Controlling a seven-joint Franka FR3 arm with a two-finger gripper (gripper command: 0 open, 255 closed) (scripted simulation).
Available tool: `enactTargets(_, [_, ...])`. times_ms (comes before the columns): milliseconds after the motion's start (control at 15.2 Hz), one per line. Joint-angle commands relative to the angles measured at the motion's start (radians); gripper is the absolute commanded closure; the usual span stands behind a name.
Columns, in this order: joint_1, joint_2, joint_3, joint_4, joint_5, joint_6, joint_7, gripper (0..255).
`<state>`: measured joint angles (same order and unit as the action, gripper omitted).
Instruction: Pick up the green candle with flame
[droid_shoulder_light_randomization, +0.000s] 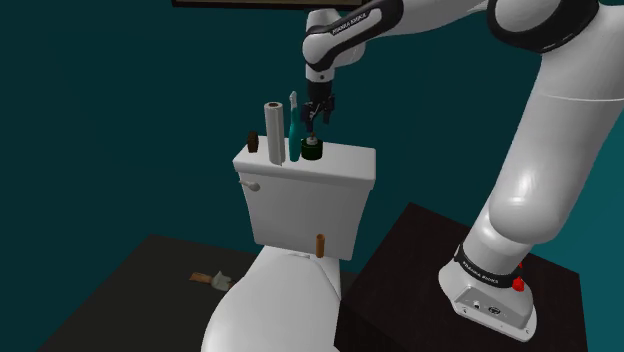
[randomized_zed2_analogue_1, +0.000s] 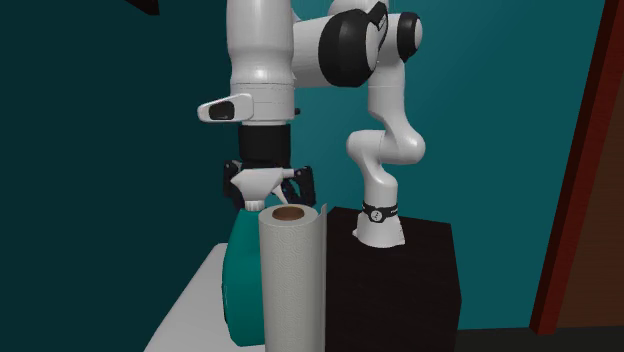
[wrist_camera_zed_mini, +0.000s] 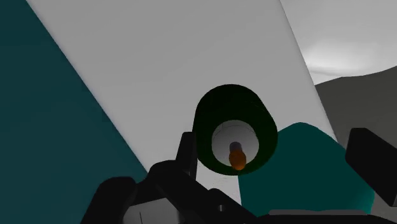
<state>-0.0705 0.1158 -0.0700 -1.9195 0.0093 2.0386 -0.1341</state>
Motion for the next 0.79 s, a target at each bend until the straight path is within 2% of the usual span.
enactTargets(0, [-0.006,0.075,-0.004,0.068,0.001,0.004,-0.013,0])
enactTargets(132, [-0.010,0.125,-0.006,0.119,0.002,0.002,-0.021,0])
enactTargets(594, [-0.011,0.163,-0.005,0.066,0.006,0.093,-0.023,0])
enactTargets(726, [-0.011,0.163,-0.005,0.066,0.006,0.093,-0.023,0])
